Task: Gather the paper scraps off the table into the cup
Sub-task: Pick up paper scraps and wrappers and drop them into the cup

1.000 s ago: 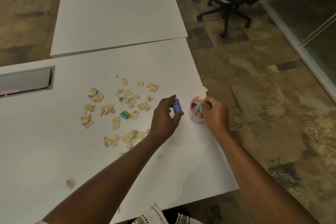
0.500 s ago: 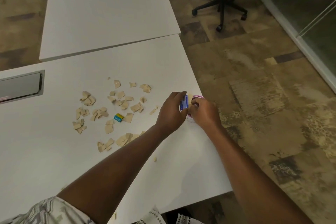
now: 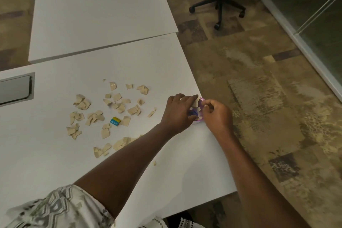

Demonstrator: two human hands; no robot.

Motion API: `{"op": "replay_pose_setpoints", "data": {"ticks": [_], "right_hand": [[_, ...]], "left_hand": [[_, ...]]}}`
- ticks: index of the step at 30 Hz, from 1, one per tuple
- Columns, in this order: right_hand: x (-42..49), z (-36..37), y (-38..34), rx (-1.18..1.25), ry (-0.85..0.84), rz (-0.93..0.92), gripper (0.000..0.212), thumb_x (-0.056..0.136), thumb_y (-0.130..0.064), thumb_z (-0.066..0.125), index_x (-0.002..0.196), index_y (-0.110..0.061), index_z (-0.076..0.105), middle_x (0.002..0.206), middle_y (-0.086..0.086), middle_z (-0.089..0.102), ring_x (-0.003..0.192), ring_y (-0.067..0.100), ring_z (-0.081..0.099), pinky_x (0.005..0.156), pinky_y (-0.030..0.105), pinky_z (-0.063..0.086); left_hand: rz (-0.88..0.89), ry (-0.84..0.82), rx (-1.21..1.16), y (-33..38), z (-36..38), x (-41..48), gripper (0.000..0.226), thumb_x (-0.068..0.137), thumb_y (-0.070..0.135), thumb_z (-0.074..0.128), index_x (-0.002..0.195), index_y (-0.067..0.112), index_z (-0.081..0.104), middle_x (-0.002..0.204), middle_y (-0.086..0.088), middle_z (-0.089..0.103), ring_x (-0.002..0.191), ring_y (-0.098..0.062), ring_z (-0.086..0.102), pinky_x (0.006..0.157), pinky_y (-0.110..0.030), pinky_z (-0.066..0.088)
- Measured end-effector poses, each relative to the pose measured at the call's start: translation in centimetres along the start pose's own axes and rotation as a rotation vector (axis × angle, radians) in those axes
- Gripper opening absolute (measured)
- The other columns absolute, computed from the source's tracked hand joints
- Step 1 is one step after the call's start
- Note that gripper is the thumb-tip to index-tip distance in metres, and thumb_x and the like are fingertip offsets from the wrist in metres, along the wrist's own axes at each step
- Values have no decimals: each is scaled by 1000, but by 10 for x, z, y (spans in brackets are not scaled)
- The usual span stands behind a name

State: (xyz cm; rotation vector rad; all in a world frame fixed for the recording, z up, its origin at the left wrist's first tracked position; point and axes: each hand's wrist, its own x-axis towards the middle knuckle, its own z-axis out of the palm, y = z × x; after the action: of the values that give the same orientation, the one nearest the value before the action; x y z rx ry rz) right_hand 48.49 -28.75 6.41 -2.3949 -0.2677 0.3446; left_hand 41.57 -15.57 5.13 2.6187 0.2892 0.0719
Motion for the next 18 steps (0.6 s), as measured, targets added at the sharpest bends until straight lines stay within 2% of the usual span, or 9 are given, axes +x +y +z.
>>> {"op": "replay_pose_setpoints", "data": {"ticks": [4,6,9,10,13,16,18], "right_hand": [[-6,0,3,36,49,0,17,93,-19,59,104,-17,72,98,1,73,79,12,62,55,4,34],[-9,1,2,68,53,-5,17,94,-16,58,104,-16,71,99,3,74,81,14,65,60,9,42],[-13,2,-1,98,47,-23,19,93,-12,55,102,-13,72,99,6,74,88,21,69,75,27,55],[-16,3,-2,94,47,-32,19,93,-13,55,101,-13,72,99,5,74,89,21,69,74,27,56],[-25,9,-6,35,55,-56,16,94,-18,56,99,-16,72,98,3,73,84,16,66,61,10,43],[-39,21,-14,-2,38,-108,16,93,-20,58,100,-18,73,93,2,74,76,13,59,60,6,36],[-52,33,-20,6,-12,-144,16,94,-20,59,102,-17,73,92,0,74,76,10,60,61,-1,34]], "left_hand": [[42,5,-45,-3,-1,-6,51,81,33,68,129,28,51,119,5,66,111,-23,51,93,-39,39],[36,16,-59,-6,-3,-10,50,82,31,67,129,30,50,121,6,64,112,-21,52,93,-39,40],[19,52,-87,-13,-7,-18,55,82,30,69,133,26,49,127,2,62,116,-24,53,94,-39,40],[9,53,-88,-16,-10,-22,56,83,31,69,135,25,49,129,0,61,118,-25,52,94,-39,39],[-38,34,-78,-28,-18,-37,56,88,33,66,140,23,47,136,-2,57,124,-24,49,100,-39,38],[-80,27,-84,-42,-28,-63,52,91,30,64,140,21,50,134,-2,57,122,-24,50,101,-38,41],[-107,20,-92,-54,-35,-84,48,91,29,64,137,19,53,131,-3,58,119,-25,52,99,-39,43]]}}
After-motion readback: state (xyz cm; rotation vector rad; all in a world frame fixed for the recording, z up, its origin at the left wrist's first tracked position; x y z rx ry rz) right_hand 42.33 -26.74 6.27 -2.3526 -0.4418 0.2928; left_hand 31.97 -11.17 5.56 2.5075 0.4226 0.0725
